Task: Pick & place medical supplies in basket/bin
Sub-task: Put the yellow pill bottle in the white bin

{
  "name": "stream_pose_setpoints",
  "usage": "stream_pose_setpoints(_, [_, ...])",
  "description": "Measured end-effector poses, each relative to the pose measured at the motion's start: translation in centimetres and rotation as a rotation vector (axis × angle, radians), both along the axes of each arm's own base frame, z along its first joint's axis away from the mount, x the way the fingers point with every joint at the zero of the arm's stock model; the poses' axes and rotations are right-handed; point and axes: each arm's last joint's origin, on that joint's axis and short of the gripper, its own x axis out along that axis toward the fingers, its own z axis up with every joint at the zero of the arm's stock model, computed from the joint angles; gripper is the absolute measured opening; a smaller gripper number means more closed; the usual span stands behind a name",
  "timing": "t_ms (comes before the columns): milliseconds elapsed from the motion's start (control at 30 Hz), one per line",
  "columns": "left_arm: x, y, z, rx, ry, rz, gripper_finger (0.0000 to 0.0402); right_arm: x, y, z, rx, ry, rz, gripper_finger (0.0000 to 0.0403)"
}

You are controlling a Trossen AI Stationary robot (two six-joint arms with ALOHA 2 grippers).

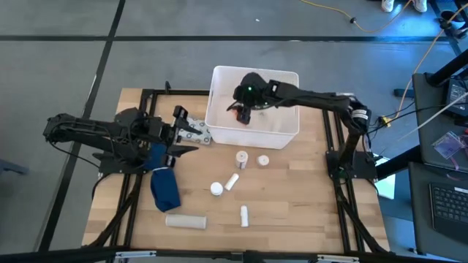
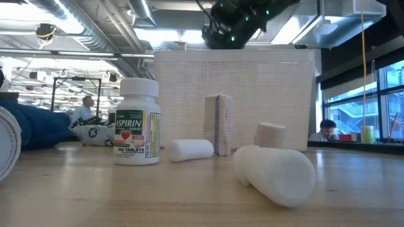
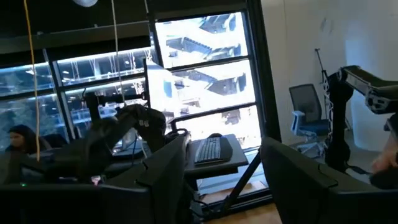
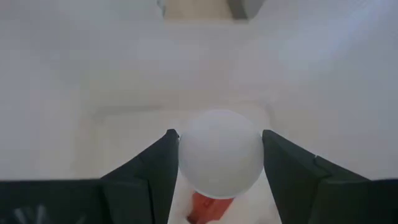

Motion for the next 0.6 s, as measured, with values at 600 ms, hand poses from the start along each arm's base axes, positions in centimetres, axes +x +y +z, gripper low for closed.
stream_pose_setpoints(600, [0.1,0.2,-0.1,-0.011,0.012,0.067,0.0203,-0.6,-0.1,-8.7,0.092,0.116,0.010,0.0202])
